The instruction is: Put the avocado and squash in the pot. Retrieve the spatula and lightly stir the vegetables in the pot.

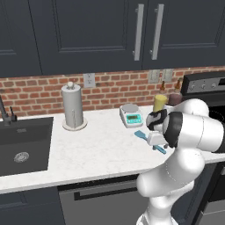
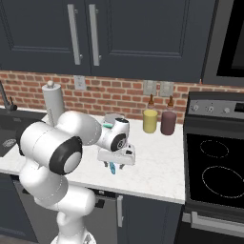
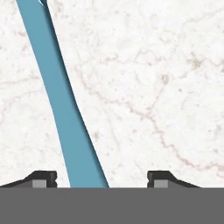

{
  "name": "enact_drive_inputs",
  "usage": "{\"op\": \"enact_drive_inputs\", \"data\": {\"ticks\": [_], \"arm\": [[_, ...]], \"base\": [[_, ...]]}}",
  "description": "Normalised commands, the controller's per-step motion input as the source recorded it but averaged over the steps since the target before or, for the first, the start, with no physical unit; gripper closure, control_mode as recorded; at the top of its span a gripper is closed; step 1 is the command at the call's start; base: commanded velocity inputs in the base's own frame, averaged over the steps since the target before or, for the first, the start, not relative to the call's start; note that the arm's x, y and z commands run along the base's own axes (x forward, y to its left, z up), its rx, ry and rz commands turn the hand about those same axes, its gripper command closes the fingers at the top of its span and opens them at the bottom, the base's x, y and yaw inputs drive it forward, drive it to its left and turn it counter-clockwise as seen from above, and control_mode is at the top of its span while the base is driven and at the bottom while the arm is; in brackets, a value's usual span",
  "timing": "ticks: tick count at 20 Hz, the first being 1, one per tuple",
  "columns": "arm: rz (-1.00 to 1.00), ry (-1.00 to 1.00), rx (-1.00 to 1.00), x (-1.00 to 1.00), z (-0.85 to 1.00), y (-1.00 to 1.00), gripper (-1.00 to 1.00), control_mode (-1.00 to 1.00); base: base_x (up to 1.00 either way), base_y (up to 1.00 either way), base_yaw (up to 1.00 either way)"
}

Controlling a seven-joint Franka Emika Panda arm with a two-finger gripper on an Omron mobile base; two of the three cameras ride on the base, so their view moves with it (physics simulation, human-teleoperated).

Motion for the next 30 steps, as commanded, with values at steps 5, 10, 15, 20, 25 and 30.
{"op": "enact_drive_inputs", "data": {"ticks": [5, 10, 15, 20, 25, 30], "arm": [[0.05, -0.08, 0.0, -0.31, -0.3, 0.17, -1.0, -1.0], [0.04, -0.09, 0.0, -0.31, -0.47, 0.29, -1.0, -1.0], [0.0, 0.0, 0.0, -0.02, -0.48, 0.11, -1.0, -1.0], [0.0, 0.0, 0.0, 0.0, -0.48, 0.0, -1.0, -1.0], [0.0, 0.0, 0.0, -0.11, -0.64, 0.12, -1.0, -1.0], [0.0, 0.0, -0.01, -0.36, -0.78, 0.3, -1.0, -1.0]], "base": [[0.0, 0.0, 0.0], [0.0, 0.0, 0.0], [0.0, 0.0, 0.0], [0.0, 0.0, 0.0], [0.0, 0.0, 0.0], [0.0, 0.0, 0.0]]}}
